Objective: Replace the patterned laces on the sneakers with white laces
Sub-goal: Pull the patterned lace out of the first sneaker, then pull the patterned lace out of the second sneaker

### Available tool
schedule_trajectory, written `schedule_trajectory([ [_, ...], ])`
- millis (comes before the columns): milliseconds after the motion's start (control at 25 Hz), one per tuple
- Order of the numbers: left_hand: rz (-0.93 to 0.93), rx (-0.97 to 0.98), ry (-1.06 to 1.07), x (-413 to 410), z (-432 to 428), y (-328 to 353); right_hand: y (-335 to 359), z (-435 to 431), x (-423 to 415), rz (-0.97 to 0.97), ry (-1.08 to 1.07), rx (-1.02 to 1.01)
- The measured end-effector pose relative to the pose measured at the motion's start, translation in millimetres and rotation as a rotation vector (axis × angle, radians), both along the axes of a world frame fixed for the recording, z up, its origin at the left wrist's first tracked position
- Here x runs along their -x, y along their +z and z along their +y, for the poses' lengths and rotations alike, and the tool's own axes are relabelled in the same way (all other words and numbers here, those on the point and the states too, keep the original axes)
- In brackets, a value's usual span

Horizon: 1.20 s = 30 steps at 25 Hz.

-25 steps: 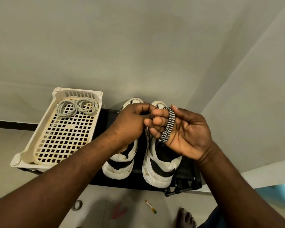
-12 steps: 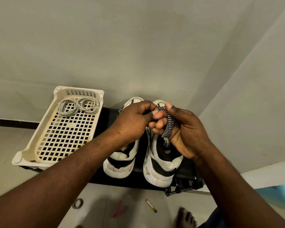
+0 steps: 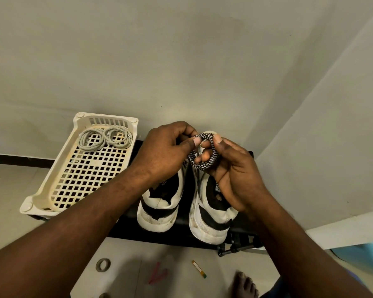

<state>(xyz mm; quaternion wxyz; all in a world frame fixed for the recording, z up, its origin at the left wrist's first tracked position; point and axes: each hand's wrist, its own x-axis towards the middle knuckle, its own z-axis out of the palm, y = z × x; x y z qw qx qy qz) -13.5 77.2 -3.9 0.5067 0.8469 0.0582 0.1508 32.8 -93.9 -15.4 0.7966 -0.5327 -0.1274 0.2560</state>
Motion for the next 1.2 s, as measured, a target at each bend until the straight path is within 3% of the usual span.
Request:
schedule_trajectory([
  [120,0.006,0.090,0.003,8.0,5.3,5.4,2.3,5.1,3.7,-0.062,-0.092,0.150],
  [280,0.055,0.123,-0.143,19.4,16.4,8.9,4.7,14.3,9.5,-0.140,-0.214,0.306],
  [480,0.165,-0.011,-0.237,43.4,41.6,24.3,8.1,36.1,20.7,-0.227,-0.199,0.452],
  [680,0.283,-0.054,-0.040,67.1,83.9,33.6,10.0,77.0,36.3,-0.320,-0.054,0.589],
  [960,0.545,-0.136,0.192,111.5,150.4,16.5,-2.1,156.5,63.0,-0.628,0.058,0.854],
  [1200,0.754,-0.323,0.369,128.6,193.1,-10.1,-29.6,230.0,91.0,-0.654,0.170,0.994],
])
